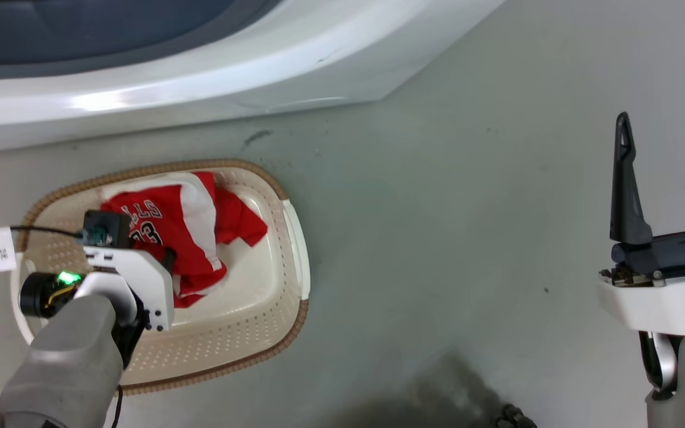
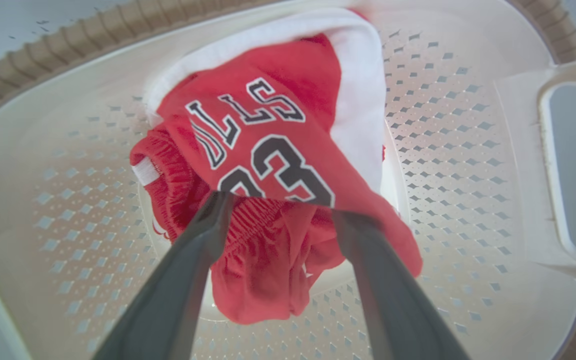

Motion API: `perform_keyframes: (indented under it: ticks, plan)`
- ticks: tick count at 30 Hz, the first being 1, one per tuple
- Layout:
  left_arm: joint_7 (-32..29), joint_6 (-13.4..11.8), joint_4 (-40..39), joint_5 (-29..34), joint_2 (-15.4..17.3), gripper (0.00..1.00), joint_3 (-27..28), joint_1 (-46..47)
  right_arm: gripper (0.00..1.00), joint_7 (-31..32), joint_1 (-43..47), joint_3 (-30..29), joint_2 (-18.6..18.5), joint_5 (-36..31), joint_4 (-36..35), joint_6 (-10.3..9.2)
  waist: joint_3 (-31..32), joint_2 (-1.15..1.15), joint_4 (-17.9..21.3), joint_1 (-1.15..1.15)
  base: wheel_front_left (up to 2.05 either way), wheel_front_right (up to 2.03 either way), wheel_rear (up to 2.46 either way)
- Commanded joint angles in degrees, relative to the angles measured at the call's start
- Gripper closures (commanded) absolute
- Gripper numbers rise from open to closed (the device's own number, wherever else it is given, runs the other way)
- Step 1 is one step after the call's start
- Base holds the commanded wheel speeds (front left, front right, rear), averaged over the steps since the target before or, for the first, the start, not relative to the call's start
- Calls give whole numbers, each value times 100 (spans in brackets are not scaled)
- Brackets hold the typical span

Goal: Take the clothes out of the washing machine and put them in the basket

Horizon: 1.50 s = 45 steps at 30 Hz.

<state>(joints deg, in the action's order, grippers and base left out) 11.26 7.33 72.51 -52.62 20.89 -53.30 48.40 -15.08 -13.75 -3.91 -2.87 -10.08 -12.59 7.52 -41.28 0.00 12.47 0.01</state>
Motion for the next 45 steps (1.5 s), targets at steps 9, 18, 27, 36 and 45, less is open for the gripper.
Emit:
perform_keyframes:
  ticks: [9,18,27,36,45]
  plan:
    - [388,-28,-186,40,-136,0,55,-486,0,-12,119,-17,-3,-146,406,-6,1432,0,-343,-1,0,0,0]
    - [394,-826,-2185,800,236,0,1270,-1063,0,-12,519,-162,-3,-182,707,-6,2438,0,-773,-1,0,0,0]
    - [395,-1229,-4876,2120,149,0,3237,-2806,0,-12,868,-66,-4,-150,938,-6,3291,0,-1144,-1,0,0,0]
    - [395,-1330,-6299,3242,-420,0,4270,-4377,0,-12,1364,-252,-4,-12,998,-6,3883,0,-1268,-1,0,0,0]
    - [396,-959,-6995,3975,-897,0,4869,-5256,0,-12,1732,-314,-3,263,1029,-6,4183,0,-1254,-1,0,0,0]
